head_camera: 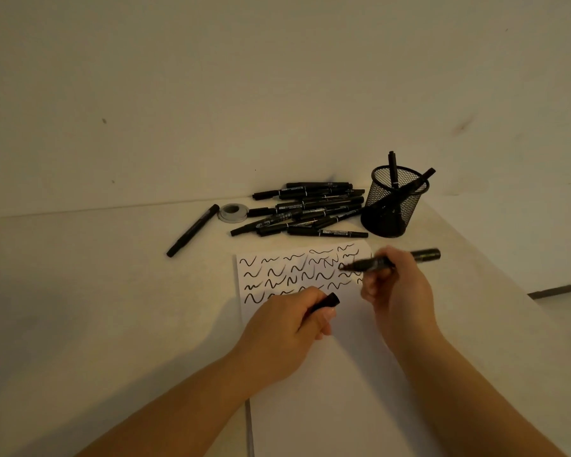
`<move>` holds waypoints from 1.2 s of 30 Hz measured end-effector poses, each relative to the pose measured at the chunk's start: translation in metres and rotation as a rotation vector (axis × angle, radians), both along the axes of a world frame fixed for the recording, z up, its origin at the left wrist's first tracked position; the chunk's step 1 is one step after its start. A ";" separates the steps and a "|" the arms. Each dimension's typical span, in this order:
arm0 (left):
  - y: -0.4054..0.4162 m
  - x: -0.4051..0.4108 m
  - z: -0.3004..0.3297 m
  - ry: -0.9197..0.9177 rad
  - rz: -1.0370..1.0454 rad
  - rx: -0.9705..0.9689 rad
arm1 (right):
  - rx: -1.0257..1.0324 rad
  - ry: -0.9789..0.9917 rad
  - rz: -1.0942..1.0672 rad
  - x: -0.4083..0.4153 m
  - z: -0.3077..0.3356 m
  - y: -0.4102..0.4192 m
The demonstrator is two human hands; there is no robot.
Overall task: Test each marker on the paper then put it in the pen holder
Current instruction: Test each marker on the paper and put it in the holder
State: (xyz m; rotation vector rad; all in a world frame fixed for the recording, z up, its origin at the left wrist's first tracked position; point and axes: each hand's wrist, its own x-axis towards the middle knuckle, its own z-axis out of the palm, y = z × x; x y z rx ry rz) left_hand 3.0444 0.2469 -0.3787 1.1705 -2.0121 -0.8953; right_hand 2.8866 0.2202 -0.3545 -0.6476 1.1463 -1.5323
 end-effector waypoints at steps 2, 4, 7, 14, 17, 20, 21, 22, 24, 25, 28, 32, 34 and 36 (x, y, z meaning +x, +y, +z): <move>0.000 0.001 0.000 0.002 0.000 -0.006 | 0.025 0.055 -0.016 -0.003 -0.008 0.002; -0.001 0.000 0.001 -0.001 0.004 -0.006 | 0.015 0.074 -0.005 -0.006 -0.011 0.001; -0.001 0.001 0.002 0.011 0.014 0.017 | 0.007 0.086 0.025 -0.004 -0.013 0.001; -0.001 0.001 0.002 0.014 0.020 0.041 | -0.103 0.307 0.064 -0.001 -0.013 0.007; -0.001 0.001 0.002 0.005 0.024 0.045 | -0.182 0.388 0.134 0.000 -0.012 0.010; -0.001 0.001 0.003 -0.006 0.021 0.039 | -0.215 0.406 0.235 0.000 -0.009 0.012; 0.000 0.001 0.003 -0.010 0.016 0.037 | -0.217 0.393 0.263 0.000 -0.008 0.013; 0.000 0.001 0.004 -0.011 0.010 0.036 | -0.211 0.386 0.282 -0.001 -0.007 0.013; 0.002 0.001 0.005 -0.013 0.006 0.027 | -0.188 0.398 0.292 -0.001 -0.005 0.014; 0.002 0.002 0.005 -0.016 0.007 0.012 | -0.177 0.396 0.290 0.000 -0.006 0.014; 0.002 0.003 0.005 -0.036 0.026 -0.050 | -0.154 0.354 0.276 0.006 -0.007 0.013; 0.002 0.004 0.003 -0.095 0.033 -0.112 | -0.179 0.392 0.234 0.012 -0.010 0.017; 0.003 0.003 0.004 -0.083 0.019 -0.120 | -0.207 0.385 0.208 0.013 -0.011 0.018; 0.003 0.003 0.005 -0.075 0.005 -0.103 | -0.208 0.345 0.208 0.015 -0.012 0.019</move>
